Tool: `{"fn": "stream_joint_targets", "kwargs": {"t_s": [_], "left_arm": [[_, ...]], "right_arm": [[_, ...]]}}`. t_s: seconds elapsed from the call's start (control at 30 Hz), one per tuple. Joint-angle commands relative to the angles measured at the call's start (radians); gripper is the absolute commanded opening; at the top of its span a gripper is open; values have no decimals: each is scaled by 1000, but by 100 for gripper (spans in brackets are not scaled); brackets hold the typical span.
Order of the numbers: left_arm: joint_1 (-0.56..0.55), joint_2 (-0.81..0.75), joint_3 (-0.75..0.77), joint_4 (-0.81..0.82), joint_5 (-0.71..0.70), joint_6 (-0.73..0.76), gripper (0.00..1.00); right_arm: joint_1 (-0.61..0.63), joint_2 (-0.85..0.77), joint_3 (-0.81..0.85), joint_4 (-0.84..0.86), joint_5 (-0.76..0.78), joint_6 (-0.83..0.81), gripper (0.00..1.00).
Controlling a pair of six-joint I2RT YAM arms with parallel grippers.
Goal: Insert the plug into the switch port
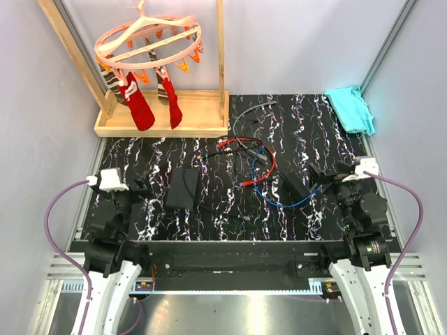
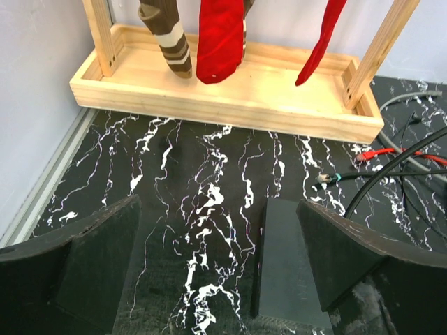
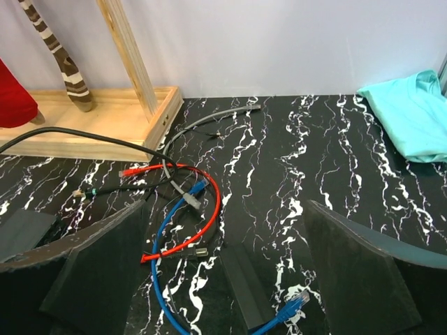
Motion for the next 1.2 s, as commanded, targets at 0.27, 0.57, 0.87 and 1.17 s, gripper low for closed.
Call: {"fn": "stream_joint_targets", "kwargs": {"t_s": [0.27, 0.57, 0.87, 1.17], "left_arm": [[-89, -54, 41, -3, -70, -42, 99], [-207, -80, 33, -37, -222, -73, 99], [-308, -113, 10, -4, -219, -52, 99], [-319, 24, 32, -18, -181, -13, 99]], "right_arm": [[7, 228, 166, -230, -46, 248, 100], [7, 534, 313, -262, -306, 491, 100], [62, 833, 399, -338, -255, 497, 100], [202, 1123, 603, -281, -155, 322, 100]]}}
